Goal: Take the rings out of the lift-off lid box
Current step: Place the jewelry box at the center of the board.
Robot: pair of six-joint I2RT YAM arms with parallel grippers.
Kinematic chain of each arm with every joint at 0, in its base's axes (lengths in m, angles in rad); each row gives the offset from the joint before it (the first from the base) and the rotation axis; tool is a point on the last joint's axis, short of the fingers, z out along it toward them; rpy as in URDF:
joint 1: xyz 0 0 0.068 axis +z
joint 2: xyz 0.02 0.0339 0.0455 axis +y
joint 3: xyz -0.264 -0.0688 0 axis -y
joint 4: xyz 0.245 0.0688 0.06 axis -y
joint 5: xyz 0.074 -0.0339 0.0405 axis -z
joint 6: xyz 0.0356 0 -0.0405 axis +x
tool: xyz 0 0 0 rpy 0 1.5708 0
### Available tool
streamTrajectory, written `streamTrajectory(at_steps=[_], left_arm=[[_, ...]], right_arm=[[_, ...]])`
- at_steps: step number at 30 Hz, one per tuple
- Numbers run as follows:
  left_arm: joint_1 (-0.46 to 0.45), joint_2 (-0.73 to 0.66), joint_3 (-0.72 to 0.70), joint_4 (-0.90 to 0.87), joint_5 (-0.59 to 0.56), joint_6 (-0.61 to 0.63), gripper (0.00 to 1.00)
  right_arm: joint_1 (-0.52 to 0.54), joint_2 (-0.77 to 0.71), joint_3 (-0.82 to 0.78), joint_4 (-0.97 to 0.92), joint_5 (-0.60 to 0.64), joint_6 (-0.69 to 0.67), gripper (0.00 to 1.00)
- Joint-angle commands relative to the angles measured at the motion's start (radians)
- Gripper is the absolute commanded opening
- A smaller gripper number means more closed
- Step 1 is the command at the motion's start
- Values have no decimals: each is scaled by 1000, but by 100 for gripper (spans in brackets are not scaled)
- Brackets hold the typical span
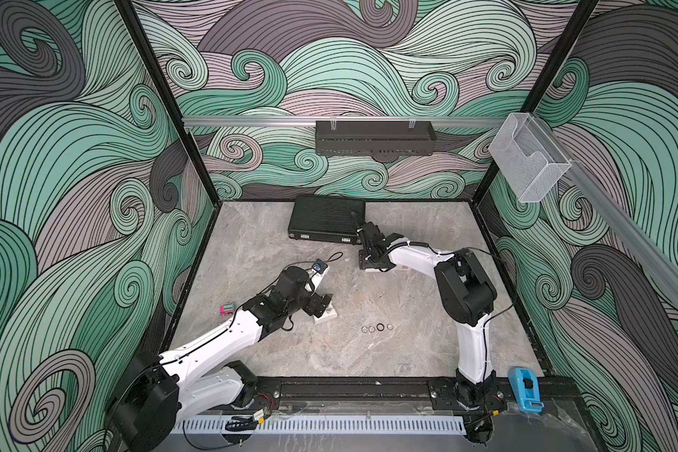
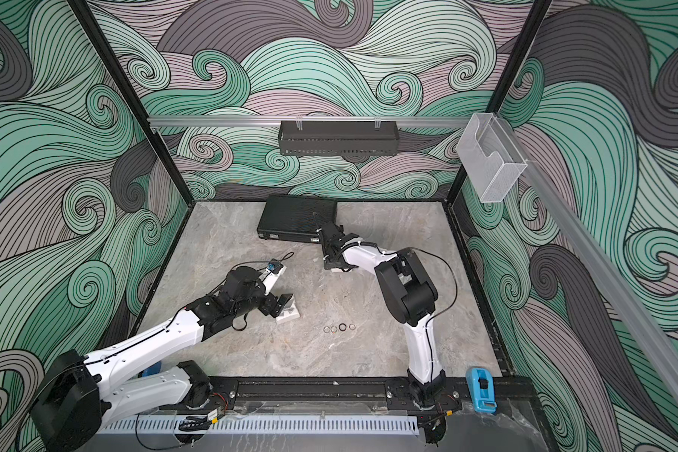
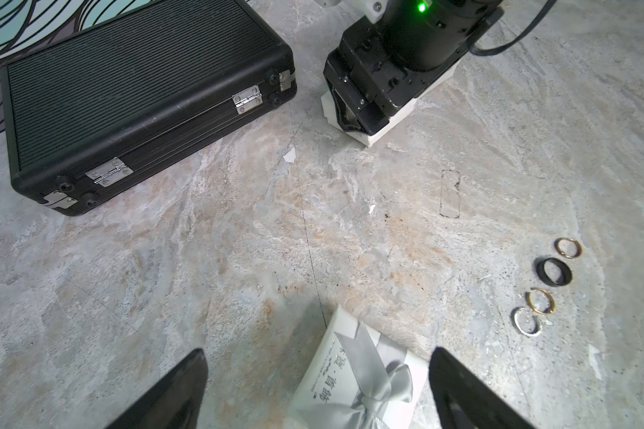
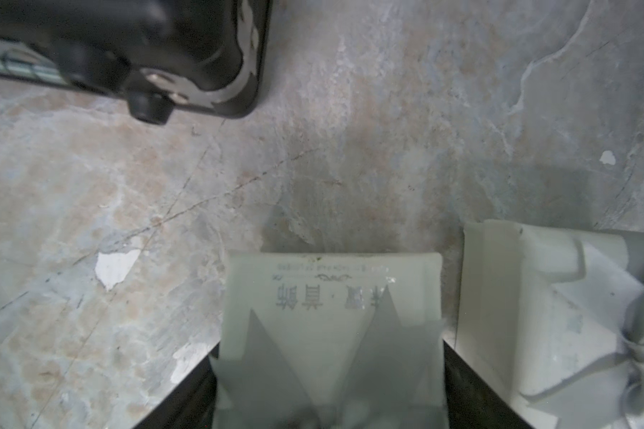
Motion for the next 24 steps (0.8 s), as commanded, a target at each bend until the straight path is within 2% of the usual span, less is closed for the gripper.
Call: streamTrajectory(at_steps=[1, 7, 14, 19, 24], left_arm=[[-4, 4, 12, 3, -10, 12, 94], [-4, 3, 12, 0, -10, 12, 94], [-4, -5, 15, -7, -13, 12, 94], [-4, -27, 24, -23, -11, 2, 94], [-4, -54, 42, -46, 5, 12, 94]], right_arm=[[-7, 21, -6, 18, 52, 17, 76], [-9, 3, -35, 30, 56, 13, 80], [-10, -54, -63, 31, 38, -7, 94], [-7, -129, -73, 36, -40, -54, 100], [5, -214, -82, 13, -101, -92, 100]])
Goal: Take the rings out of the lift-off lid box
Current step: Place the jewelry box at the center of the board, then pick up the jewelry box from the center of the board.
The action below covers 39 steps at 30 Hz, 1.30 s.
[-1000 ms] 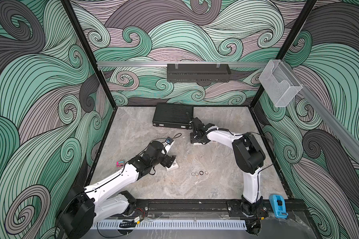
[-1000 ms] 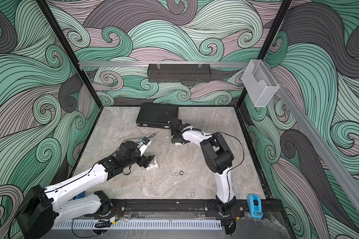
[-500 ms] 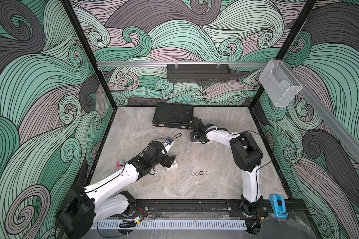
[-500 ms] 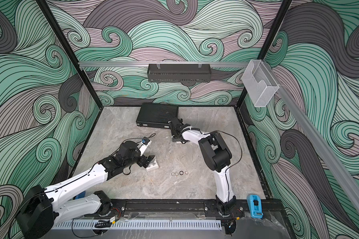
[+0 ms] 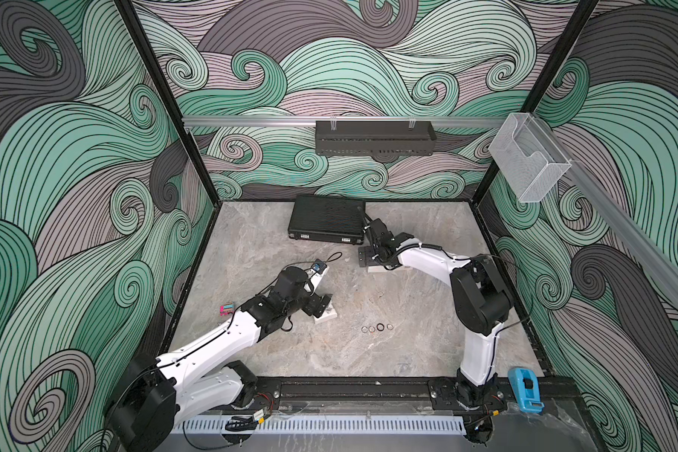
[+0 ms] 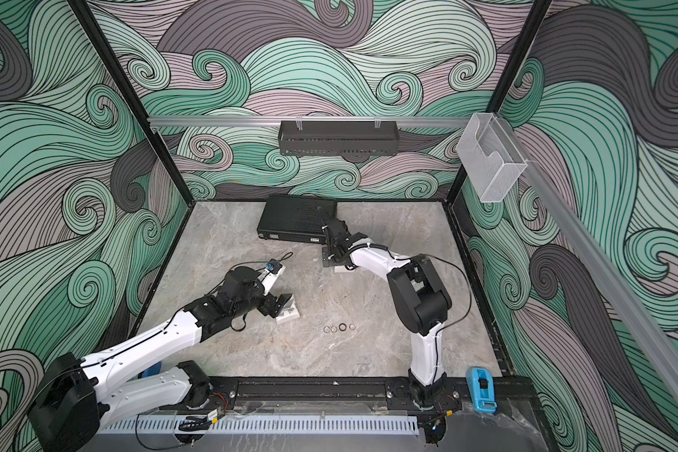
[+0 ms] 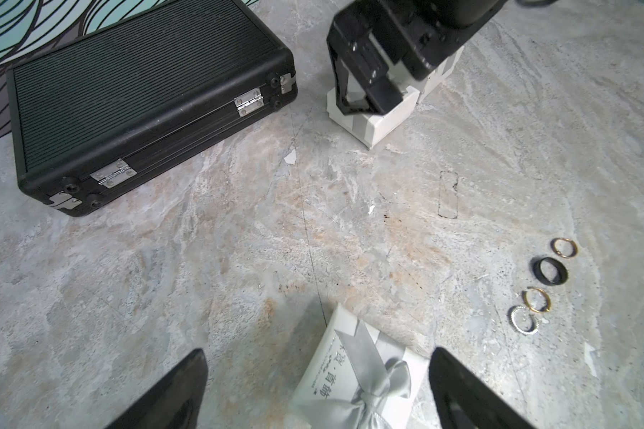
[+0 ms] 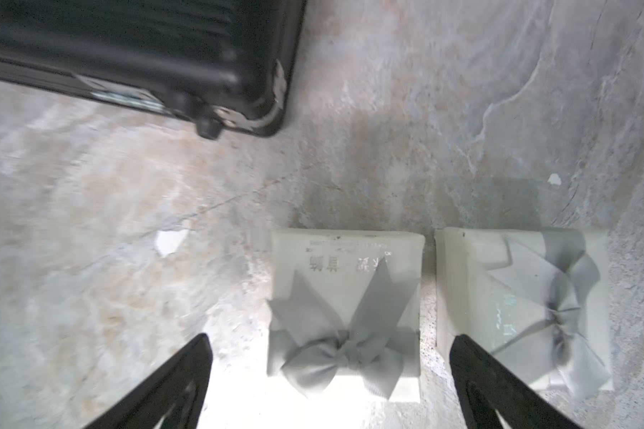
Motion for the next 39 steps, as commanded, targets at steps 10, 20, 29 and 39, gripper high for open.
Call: streamTrajectory(at_steps=[10, 20, 29, 39], left_arm=[[-5, -121, 164, -271, -35, -46, 96], [-5, -260, 217, -466, -37, -79, 99], [-4, -323, 247, -610, -98, -3, 99], [-4, -317, 225, -635, -84, 39, 99]], right_arm=[[94, -267, -142, 18, -202, -142, 100], [248, -271, -204, 64, -197, -35, 100], [369, -186, -179, 97, -151, 24, 100], [402, -80, -146, 176, -173, 45, 100]])
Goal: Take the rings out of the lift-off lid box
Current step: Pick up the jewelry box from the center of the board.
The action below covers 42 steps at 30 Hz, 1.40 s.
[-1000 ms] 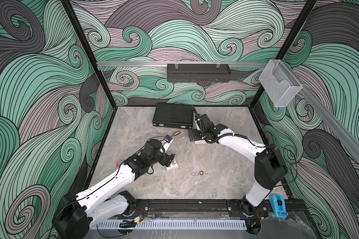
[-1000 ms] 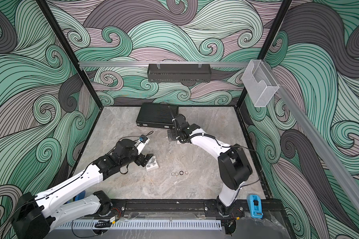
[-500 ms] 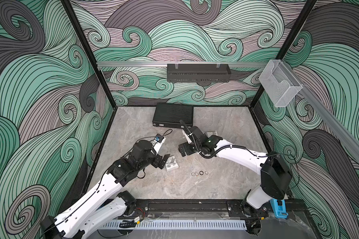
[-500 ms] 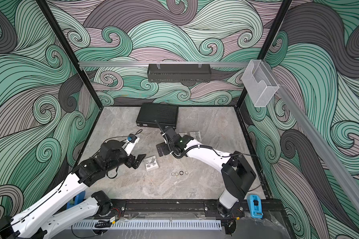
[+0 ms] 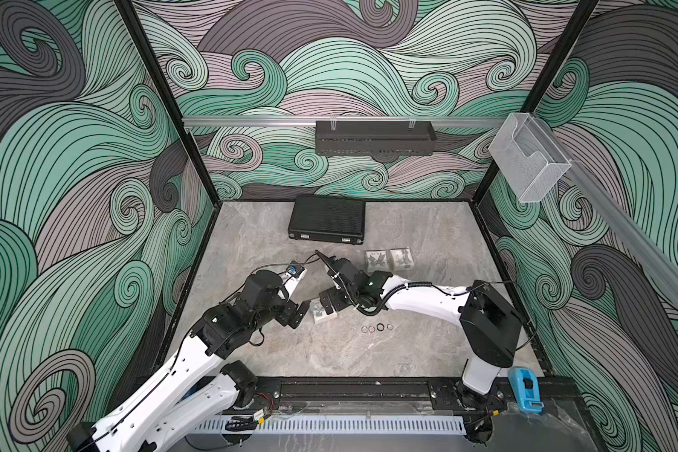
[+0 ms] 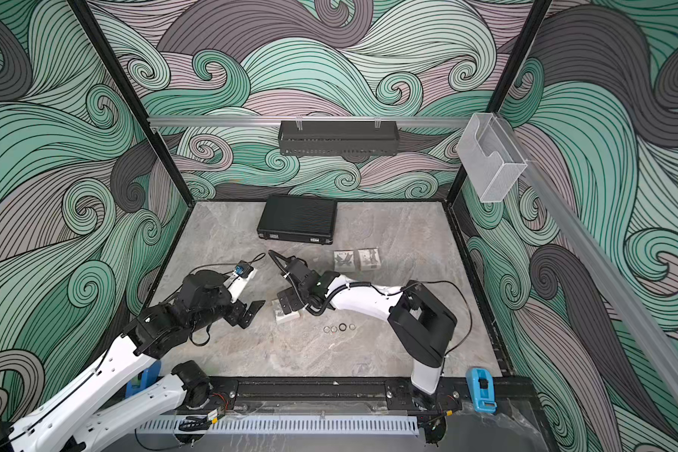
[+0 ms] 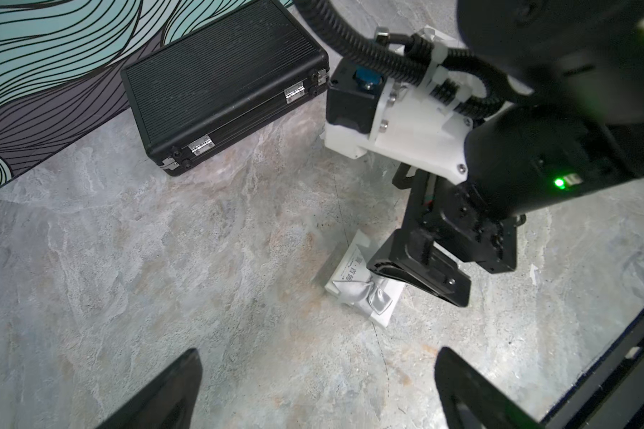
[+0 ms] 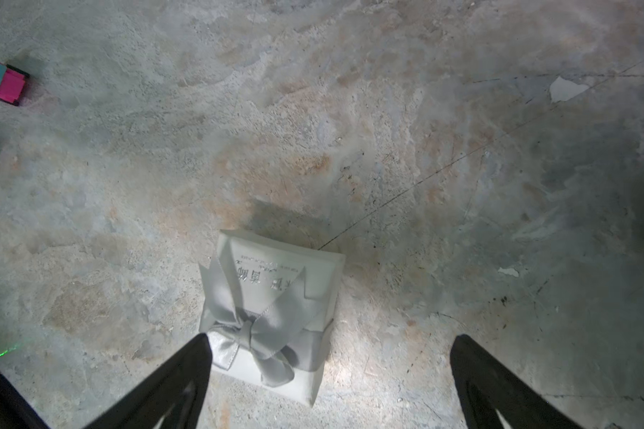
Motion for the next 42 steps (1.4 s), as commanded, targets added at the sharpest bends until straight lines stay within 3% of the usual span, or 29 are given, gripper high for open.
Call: streamTrajectory(at_steps=[1, 18, 31, 42], left_arm=[[-4, 0, 2, -37, 1, 34, 99], [-4, -54, -31, -30, 113, 48, 99], [-4, -71, -34, -28, 115, 46, 99], [-4, -61, -33, -26, 112, 48, 99]], right_arm=[[1, 40, 54, 18, -21, 18, 100], [93, 176, 197, -157, 71, 142, 99], [95, 246, 237, -174, 99, 149, 85], [34, 194, 157, -183, 154, 116, 80]])
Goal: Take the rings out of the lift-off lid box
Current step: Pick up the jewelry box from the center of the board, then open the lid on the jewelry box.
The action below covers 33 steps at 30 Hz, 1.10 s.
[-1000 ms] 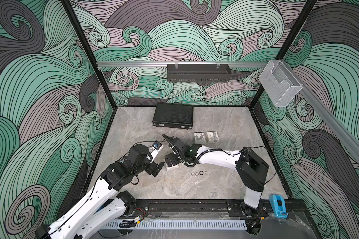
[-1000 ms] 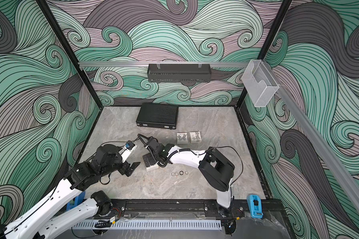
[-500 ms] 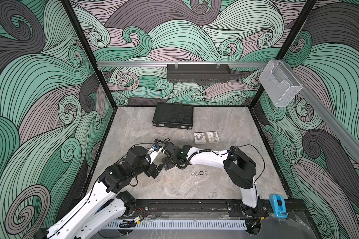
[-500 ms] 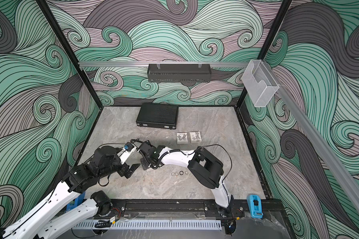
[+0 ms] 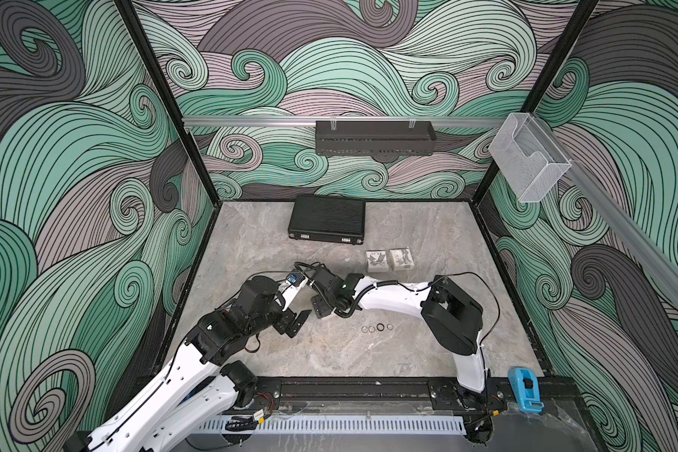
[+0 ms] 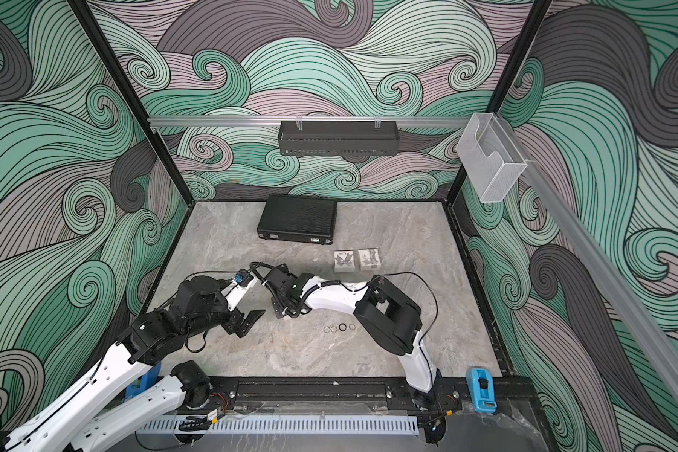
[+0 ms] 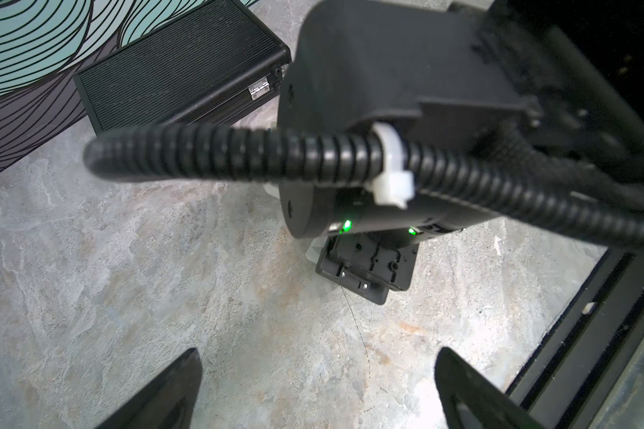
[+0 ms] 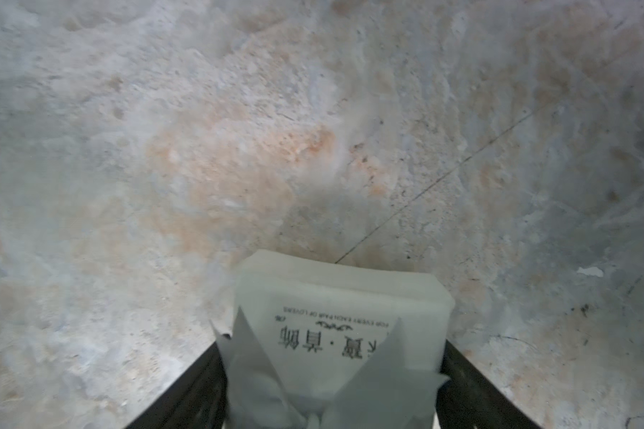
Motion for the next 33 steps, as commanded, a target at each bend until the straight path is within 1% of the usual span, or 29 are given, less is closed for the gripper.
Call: streamTrajectory(at_steps=[1, 8, 16, 20, 22, 27, 30, 32, 33], left_arm=[[-4, 1, 5, -7, 9, 5, 99], [-4, 3, 5, -7, 6, 5, 99], [-3, 27, 13, -4, 4, 18, 99], [-2, 54, 36, -8, 1, 26, 99], [-3, 71, 54, -2, 5, 20, 99], [-8, 178, 76, 125, 33, -37, 99], [-10, 236, 19, 326, 76, -55, 99], [-10, 277, -38, 480, 83, -28, 99], [-10, 300, -53, 527, 84, -10, 99]], right_arm=[[-29, -27, -34, -27, 49, -14, 79], [-70, -72, -89, -19, 91, -73, 76], [-142, -178, -192, 12, 86, -120, 74], [-207, -256, -265, 40, 48, -136, 73], [-245, -304, -305, 68, -5, -146, 73], [-326, -406, -355, 97, -147, -183, 73], [-361, -452, -373, 106, -219, -194, 73], [-392, -487, -392, 109, -302, -190, 73], [-406, -504, -400, 138, -341, -184, 73]])
